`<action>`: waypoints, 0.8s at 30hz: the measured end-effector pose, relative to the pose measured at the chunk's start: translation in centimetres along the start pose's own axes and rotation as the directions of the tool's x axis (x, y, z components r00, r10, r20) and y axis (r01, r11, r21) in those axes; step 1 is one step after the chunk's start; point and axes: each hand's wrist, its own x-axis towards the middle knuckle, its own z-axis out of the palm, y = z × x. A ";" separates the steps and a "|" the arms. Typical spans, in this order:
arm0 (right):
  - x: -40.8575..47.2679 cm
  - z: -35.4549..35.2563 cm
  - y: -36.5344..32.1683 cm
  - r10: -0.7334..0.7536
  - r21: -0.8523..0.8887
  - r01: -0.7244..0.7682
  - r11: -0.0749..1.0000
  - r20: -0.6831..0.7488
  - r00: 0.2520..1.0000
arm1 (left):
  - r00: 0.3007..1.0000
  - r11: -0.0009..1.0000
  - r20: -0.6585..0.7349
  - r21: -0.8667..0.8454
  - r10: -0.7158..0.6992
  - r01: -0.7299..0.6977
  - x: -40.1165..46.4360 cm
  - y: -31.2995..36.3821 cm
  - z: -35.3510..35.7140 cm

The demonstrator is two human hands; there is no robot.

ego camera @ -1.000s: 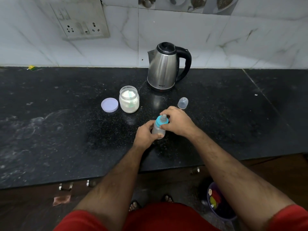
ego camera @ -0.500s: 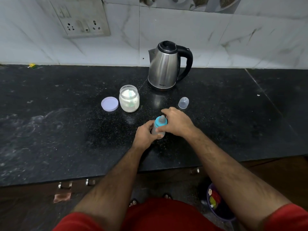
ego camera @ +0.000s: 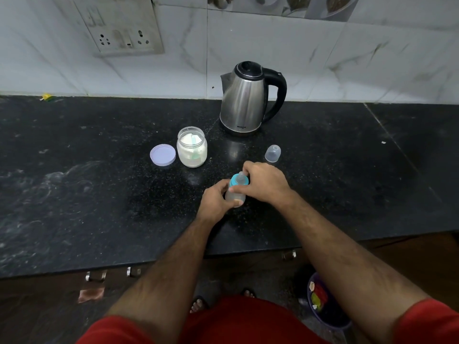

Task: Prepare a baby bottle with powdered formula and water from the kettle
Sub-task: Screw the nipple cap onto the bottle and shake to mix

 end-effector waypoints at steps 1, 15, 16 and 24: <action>0.0 0.0 0.1 0.002 -0.004 -0.002 1.000 0.003 1.000 | 1.000 1.000 -0.003 0.001 0.002 -0.002 0.0 0.1 0.0; 0.0 0.1 0.2 0.004 -0.061 -0.004 0.998 -0.007 1.000 | 1.000 1.000 0.004 0.006 -0.005 0.005 0.1 0.0 -0.1; 0.0 0.0 0.4 -0.011 -0.032 0.011 0.999 0.005 1.000 | 1.000 1.000 0.006 0.006 -0.007 0.007 0.2 0.0 -0.1; 0.8 -0.8 0.9 -0.132 0.179 0.105 0.978 0.149 0.980 | 1.000 1.000 0.004 0.029 -0.006 0.005 0.4 -0.3 0.0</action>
